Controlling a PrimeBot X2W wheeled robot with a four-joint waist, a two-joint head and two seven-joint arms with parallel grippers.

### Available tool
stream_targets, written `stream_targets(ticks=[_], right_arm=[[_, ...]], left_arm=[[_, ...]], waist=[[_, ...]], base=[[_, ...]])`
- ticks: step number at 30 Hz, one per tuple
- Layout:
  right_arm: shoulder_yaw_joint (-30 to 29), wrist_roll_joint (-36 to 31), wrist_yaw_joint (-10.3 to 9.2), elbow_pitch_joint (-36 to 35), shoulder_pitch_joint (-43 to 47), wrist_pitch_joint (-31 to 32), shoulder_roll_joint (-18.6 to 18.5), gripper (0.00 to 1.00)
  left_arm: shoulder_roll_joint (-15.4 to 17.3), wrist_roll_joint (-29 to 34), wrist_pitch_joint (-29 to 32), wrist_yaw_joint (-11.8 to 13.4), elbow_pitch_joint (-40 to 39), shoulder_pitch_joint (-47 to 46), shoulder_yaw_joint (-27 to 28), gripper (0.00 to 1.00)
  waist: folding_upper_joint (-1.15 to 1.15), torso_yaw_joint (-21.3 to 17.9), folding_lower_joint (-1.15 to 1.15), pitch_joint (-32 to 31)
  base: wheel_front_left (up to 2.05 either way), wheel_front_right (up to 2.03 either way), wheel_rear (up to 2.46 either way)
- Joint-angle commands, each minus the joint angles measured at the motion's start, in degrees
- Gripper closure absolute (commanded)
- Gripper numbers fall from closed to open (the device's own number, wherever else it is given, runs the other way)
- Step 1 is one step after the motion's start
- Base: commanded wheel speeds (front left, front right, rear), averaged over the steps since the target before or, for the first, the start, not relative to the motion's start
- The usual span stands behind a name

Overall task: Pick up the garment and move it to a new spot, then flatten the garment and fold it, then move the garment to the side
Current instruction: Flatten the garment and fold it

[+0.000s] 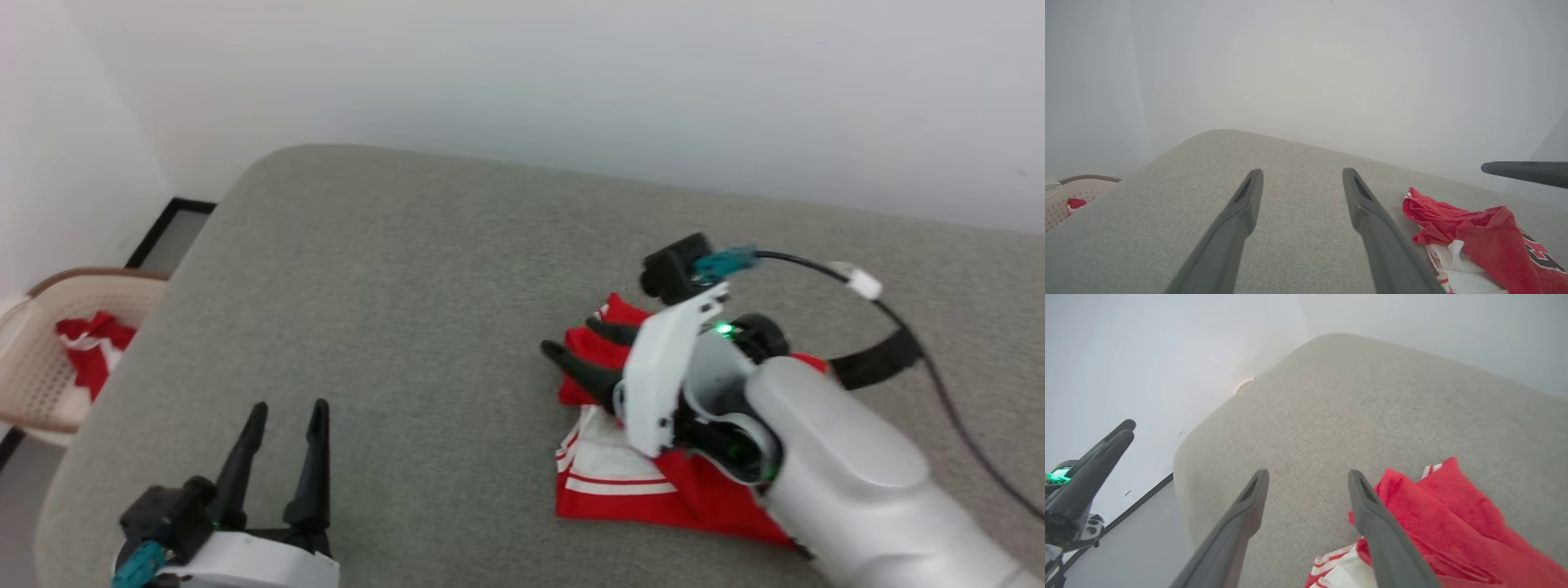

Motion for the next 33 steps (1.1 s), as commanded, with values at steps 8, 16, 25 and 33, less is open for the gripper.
stream_targets(ticks=[8,16,25,33], right_arm=[[3.38,-0.43,0.01,-9.12,4.20,-12.72,-11.39,0.00],[1.09,-3.11,0.00,-11.06,8.65,-23.46,-17.47,0.00],[-6.81,-6.06,0.00,-10.10,15.30,-32.90,-21.26,0.00],[-15.69,-8.34,0.00,-11.04,23.78,-34.92,-21.44,0.00]], left_arm=[[0.40,2.15,-0.19,-0.22,-1.75,2.60,2.68,0.00],[0.31,4.26,-0.19,-0.21,-3.56,4.76,4.92,0.00],[0.05,6.92,-0.19,-0.21,-5.29,6.98,7.13,0.00],[-0.58,8.72,-0.19,-0.21,-5.82,8.66,8.90,0.00]], waist=[[0.00,-6.61,0.00,-1.95],[0.00,-10.89,0.00,-3.10],[0.00,-14.79,0.00,-3.82],[0.00,-16.18,0.00,-4.84]], base=[[0.00,0.00,0.00],[0.00,0.00,0.00],[0.00,0.00,0.00],[0.00,0.00,0.00]])
